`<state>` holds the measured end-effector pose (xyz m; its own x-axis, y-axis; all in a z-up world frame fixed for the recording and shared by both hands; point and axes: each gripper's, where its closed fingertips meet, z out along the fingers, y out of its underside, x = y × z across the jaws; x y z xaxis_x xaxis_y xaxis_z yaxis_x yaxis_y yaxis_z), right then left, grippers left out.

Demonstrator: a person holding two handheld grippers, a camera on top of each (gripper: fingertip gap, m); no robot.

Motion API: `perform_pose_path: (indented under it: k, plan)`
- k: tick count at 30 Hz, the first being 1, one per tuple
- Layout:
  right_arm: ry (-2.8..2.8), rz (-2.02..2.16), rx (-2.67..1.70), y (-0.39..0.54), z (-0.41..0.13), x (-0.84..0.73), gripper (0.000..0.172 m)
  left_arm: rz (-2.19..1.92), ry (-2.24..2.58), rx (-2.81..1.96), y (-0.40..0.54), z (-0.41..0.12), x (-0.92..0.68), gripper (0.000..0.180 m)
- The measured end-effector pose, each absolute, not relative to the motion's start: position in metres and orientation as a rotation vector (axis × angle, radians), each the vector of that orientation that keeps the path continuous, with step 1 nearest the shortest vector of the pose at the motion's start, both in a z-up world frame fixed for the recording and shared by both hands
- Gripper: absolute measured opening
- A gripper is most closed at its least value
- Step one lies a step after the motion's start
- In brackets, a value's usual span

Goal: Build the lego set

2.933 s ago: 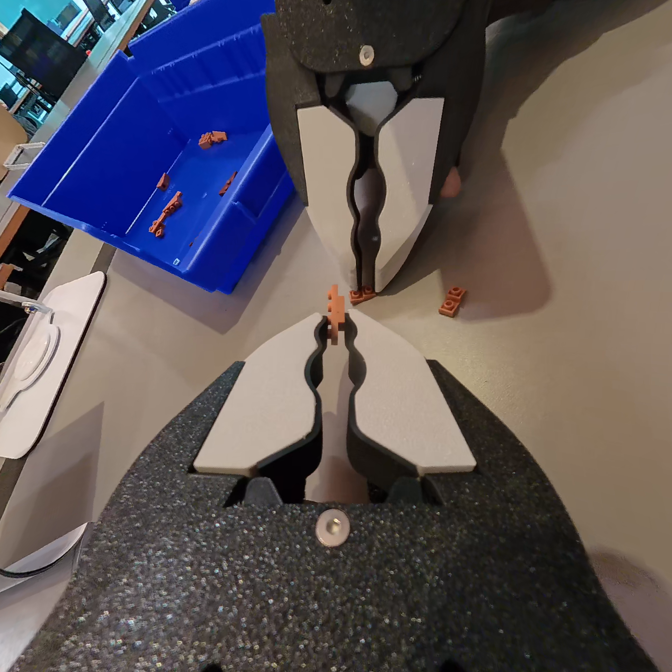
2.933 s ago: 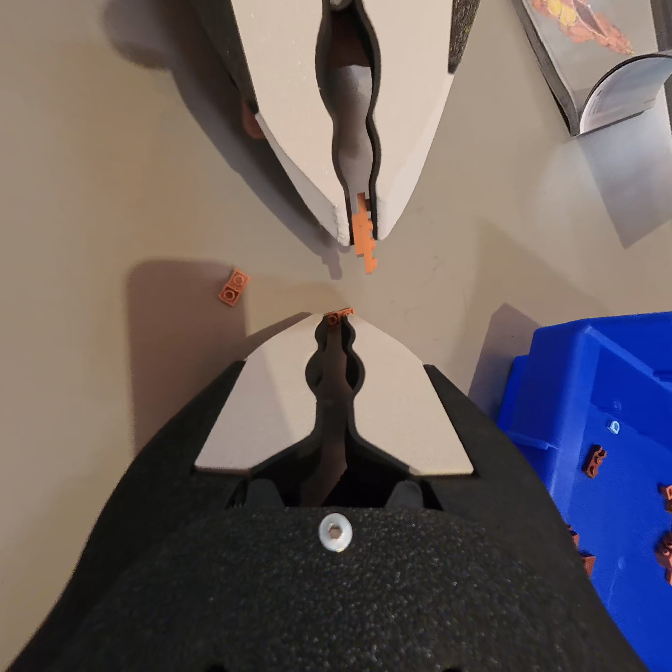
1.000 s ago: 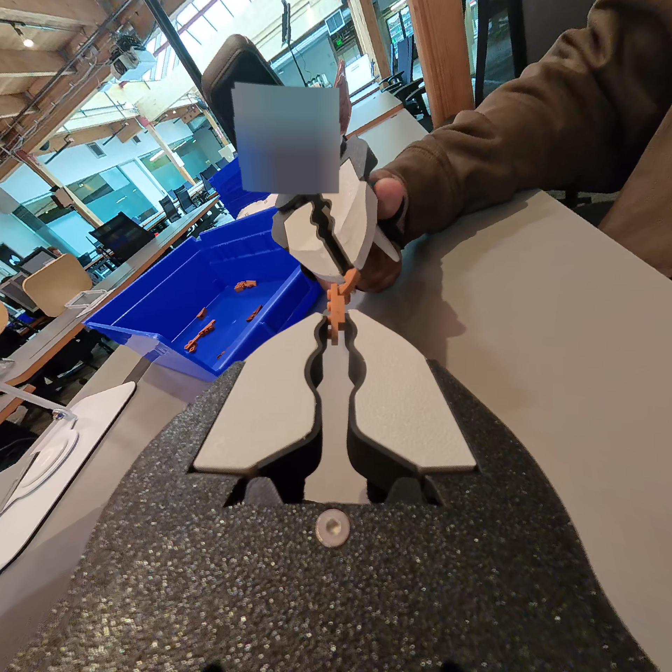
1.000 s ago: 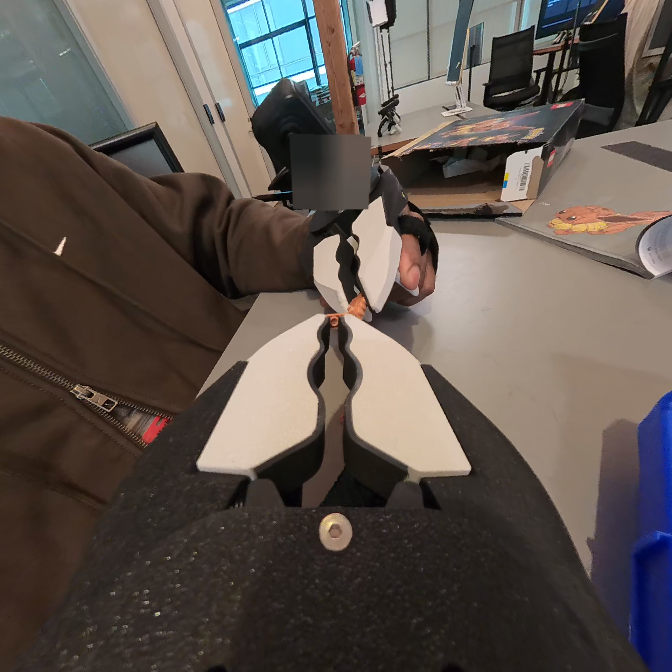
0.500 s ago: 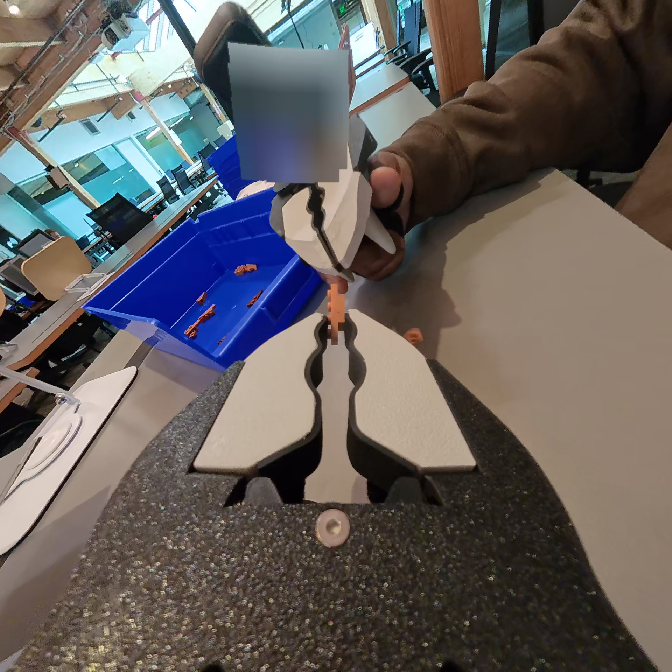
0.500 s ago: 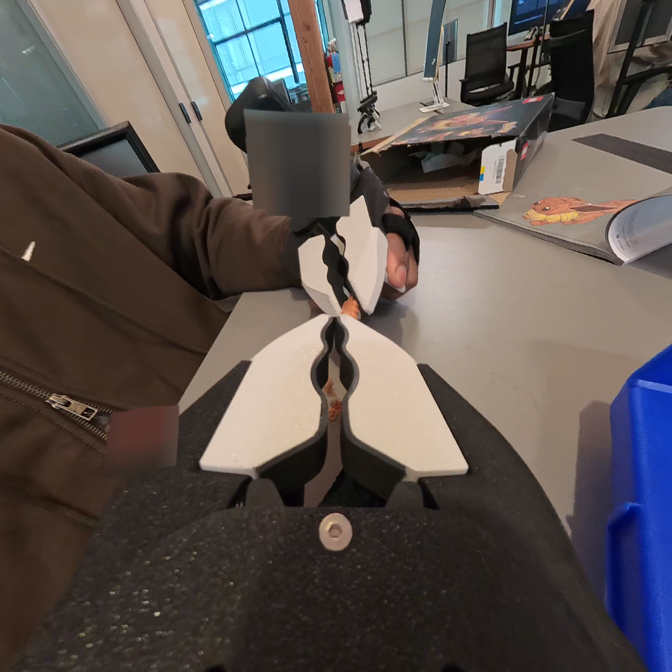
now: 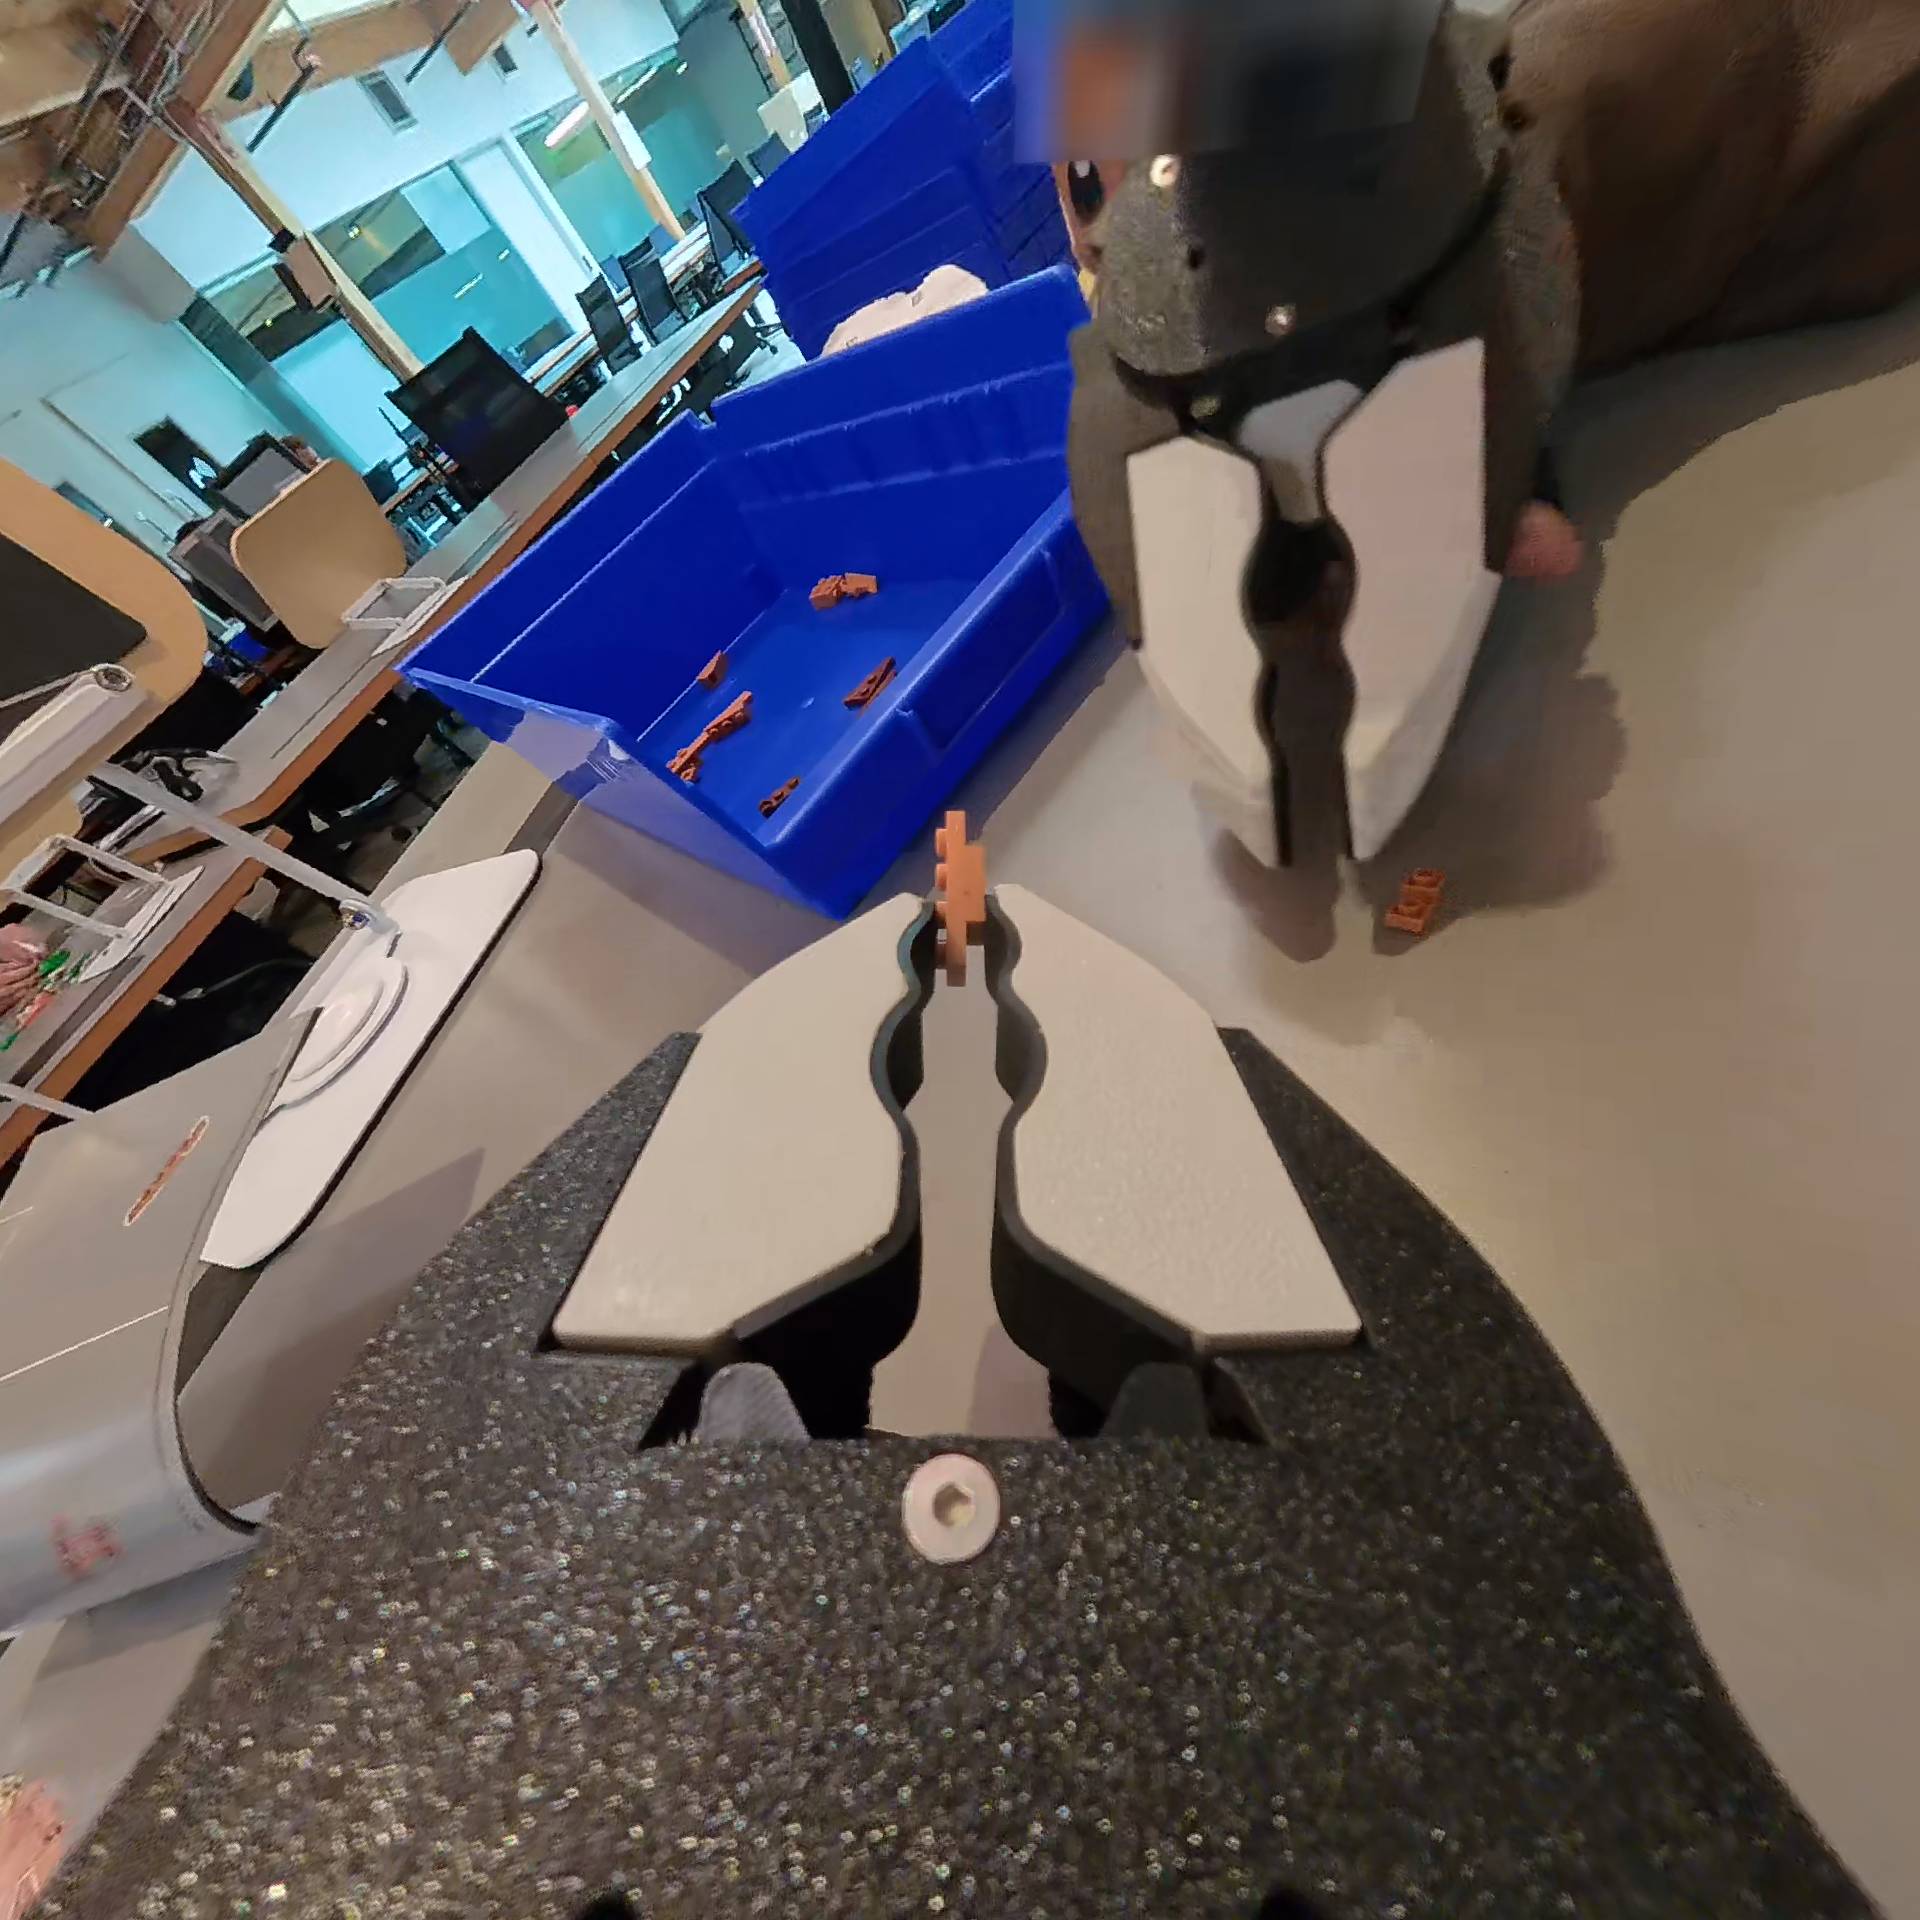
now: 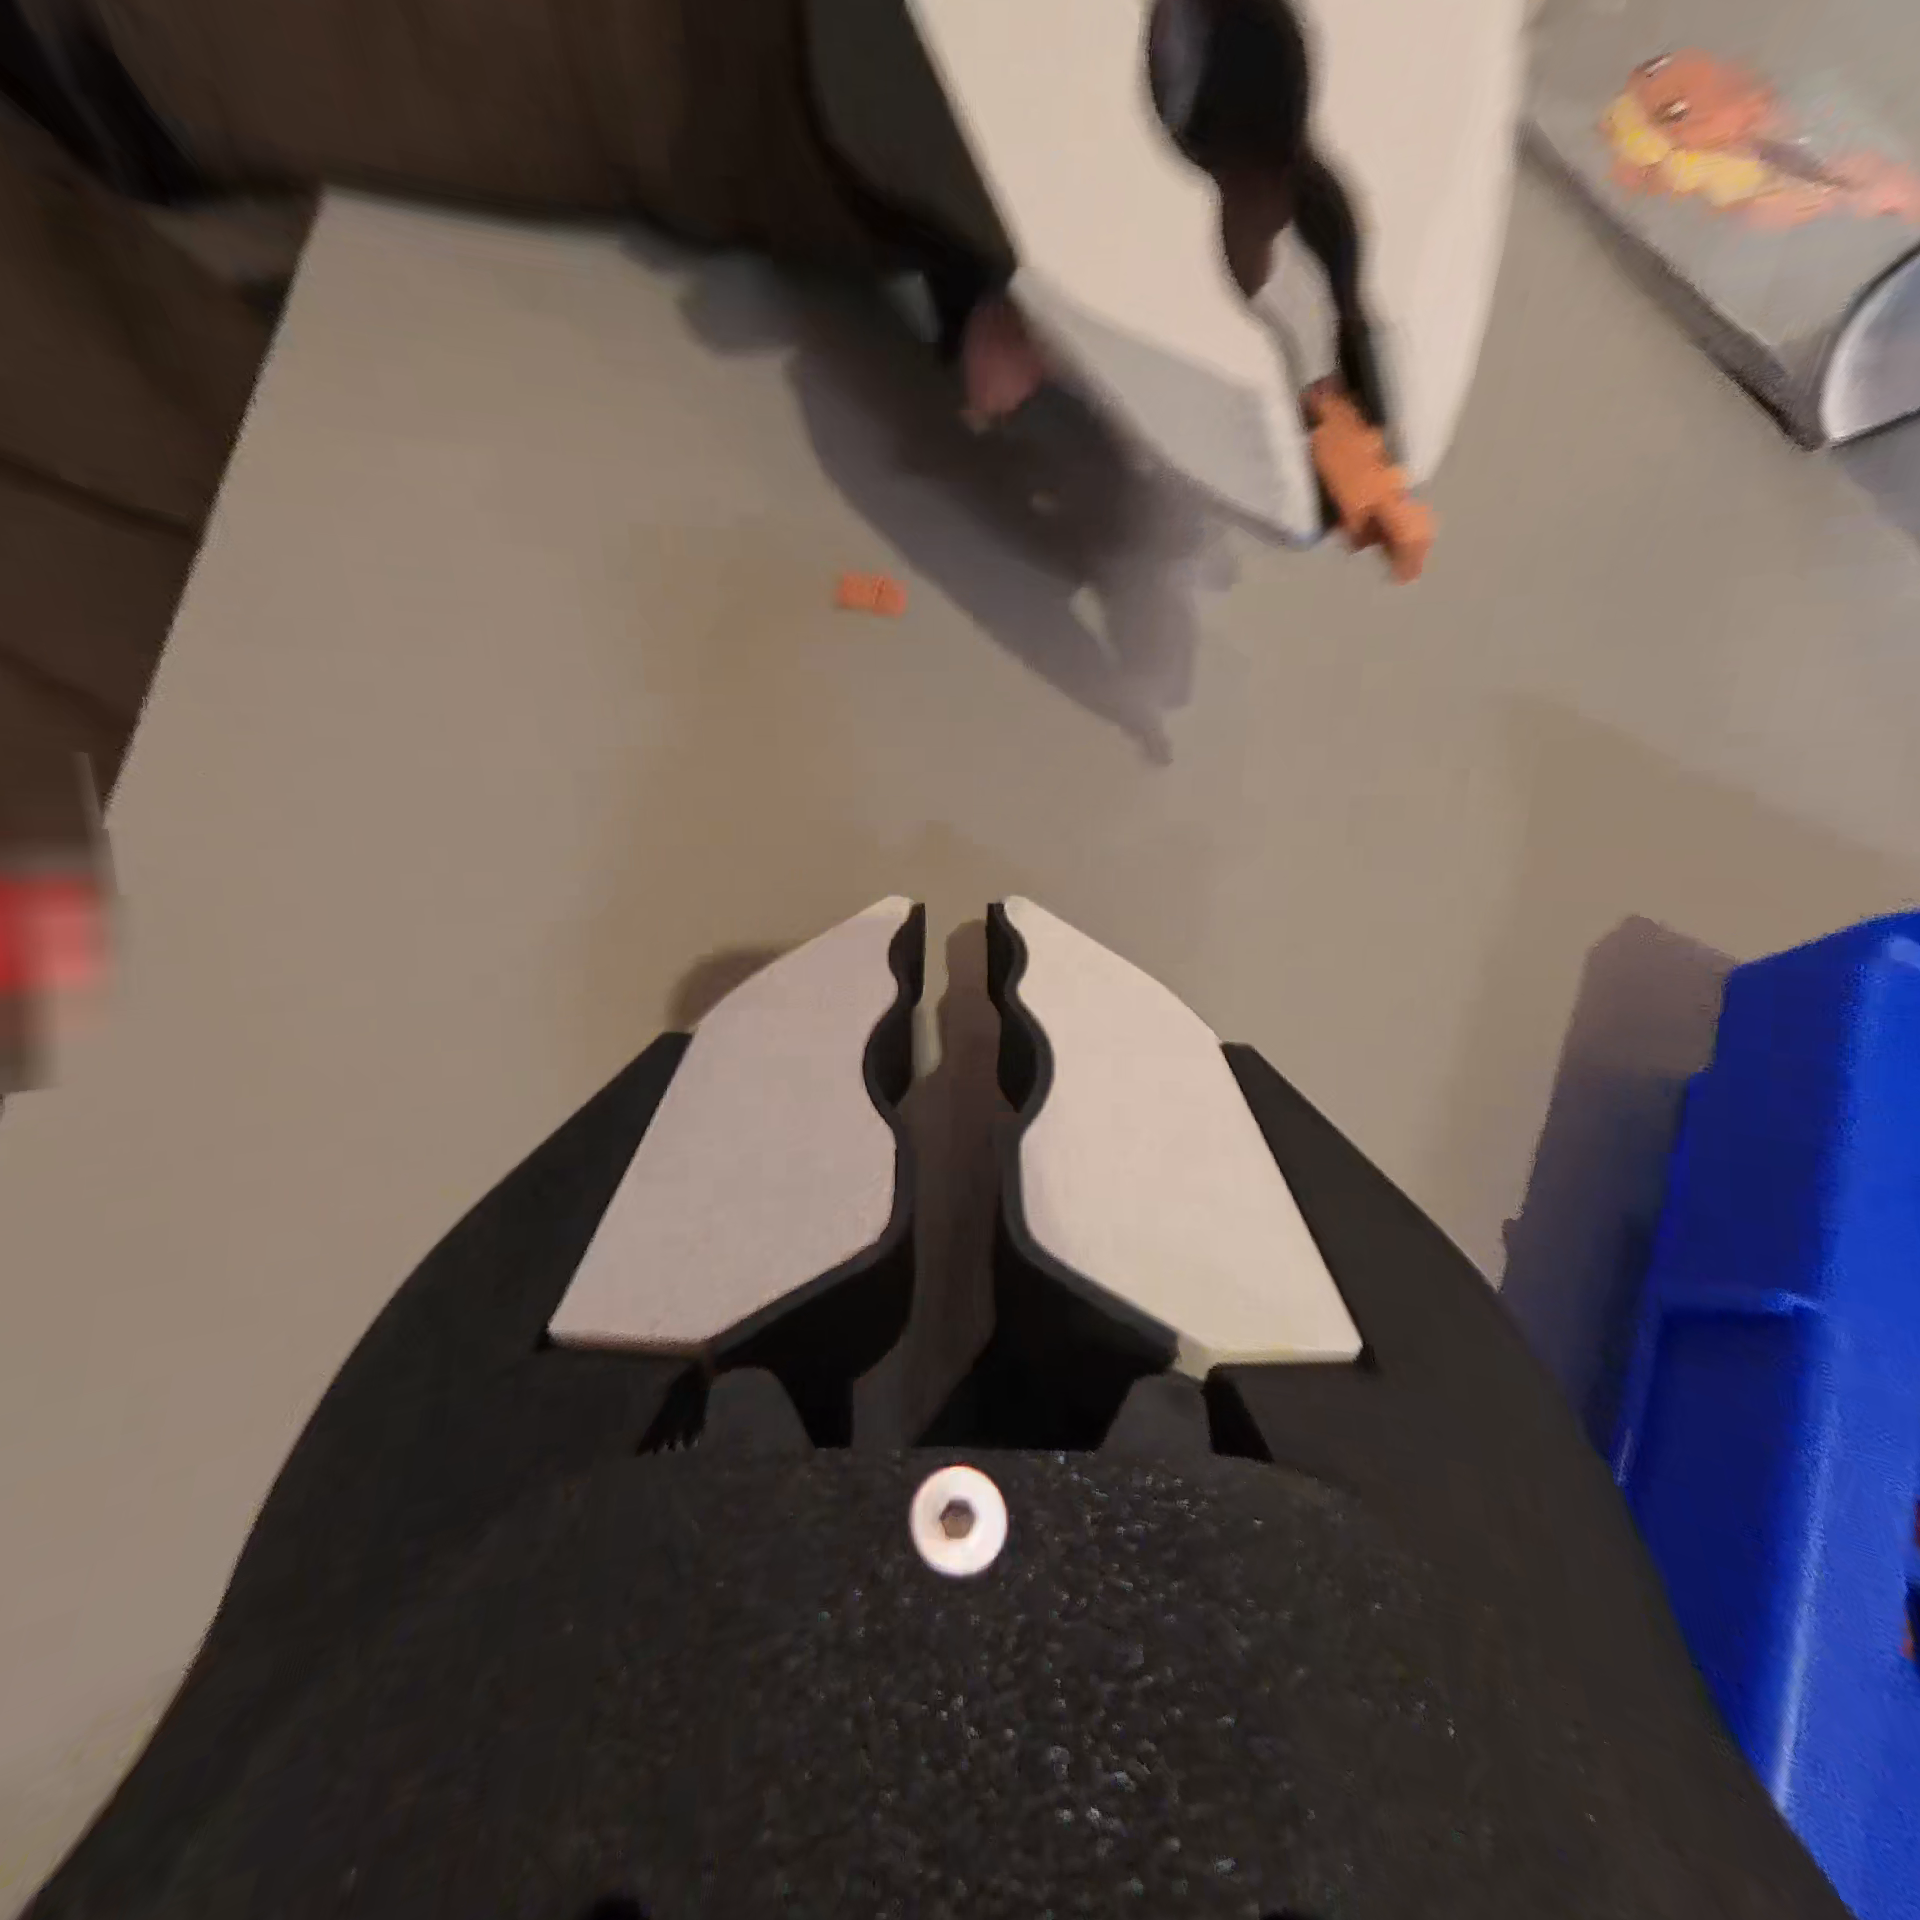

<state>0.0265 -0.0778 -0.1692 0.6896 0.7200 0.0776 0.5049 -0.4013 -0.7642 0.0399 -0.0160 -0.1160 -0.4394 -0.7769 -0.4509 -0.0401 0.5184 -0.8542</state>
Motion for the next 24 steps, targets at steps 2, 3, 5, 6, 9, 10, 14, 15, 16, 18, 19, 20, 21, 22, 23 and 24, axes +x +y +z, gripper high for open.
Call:
perform_pose_path:
  k: [2,3,5,6,9,10,14,15,16,18,19,20,21,22,23,24]
  plan:
    - [-1.009,0.277,-2.117,-0.081,-0.179,0.027,0.011,-1.007,1.841,-0.672,-0.017,-0.115,0.039,0.008]
    - [-1.020,0.266,-2.136,-0.083,-0.182,0.030,0.011,-1.008,1.847,-0.667,-0.018,-0.115,0.039,0.008]
    - [-1.026,0.288,-2.172,-0.087,-0.186,0.033,0.011,-1.009,1.871,-0.652,-0.021,-0.118,0.038,0.008]
    - [-1.025,0.317,-2.179,-0.090,-0.186,0.032,0.012,-1.009,1.888,-0.644,-0.023,-0.119,0.037,0.008]
    - [-0.998,0.408,-2.203,-0.098,-0.183,0.027,0.022,-1.003,1.945,-0.608,-0.028,-0.126,0.033,0.008]
    - [-0.985,0.427,-2.220,-0.100,-0.183,0.026,0.025,-0.996,1.963,-0.586,-0.031,-0.128,0.032,0.008]
    - [-0.938,0.421,-2.278,-0.102,-0.189,0.024,0.032,-0.912,2.018,-0.437,-0.042,-0.134,0.025,0.008]
    - [-0.913,0.411,-2.279,-0.100,-0.189,0.025,0.032,-0.902,2.025,-0.407,-0.045,-0.135,0.024,0.008]
    - [-0.894,0.412,-2.286,-0.098,-0.189,0.024,0.032,-0.896,2.029,-0.379,-0.048,-0.135,0.023,0.008]
    - [-0.872,0.394,-2.291,-0.095,-0.189,0.025,0.029,-0.883,2.033,-0.330,-0.052,-0.135,0.020,0.008]
    - [-0.868,0.375,-2.295,-0.093,-0.190,0.025,0.026,-0.872,2.035,-0.308,-0.054,-0.135,0.019,0.008]
    - [-0.874,0.364,-2.295,-0.093,-0.190,0.024,0.024,-0.858,2.035,-0.288,-0.055,-0.135,0.019,0.008]
    - [-0.885,0.356,-2.294,-0.093,-0.190,0.023,0.019,-0.844,2.033,-0.270,-0.056,-0.135,0.018,0.008]
    - [-0.894,0.344,-2.293,-0.093,-0.190,0.021,0.013,-0.830,2.033,-0.254,-0.057,-0.135,0.018,0.008]
    - [-0.897,0.323,-2.293,-0.092,-0.191,0.021,0.008,-0.814,2.033,-0.237,-0.058,-0.136,0.018,0.008]
    - [-0.894,0.315,-2.297,-0.091,-0.191,0.020,0.007,-0.795,2.034,-0.221,-0.059,-0.137,0.017,0.008]
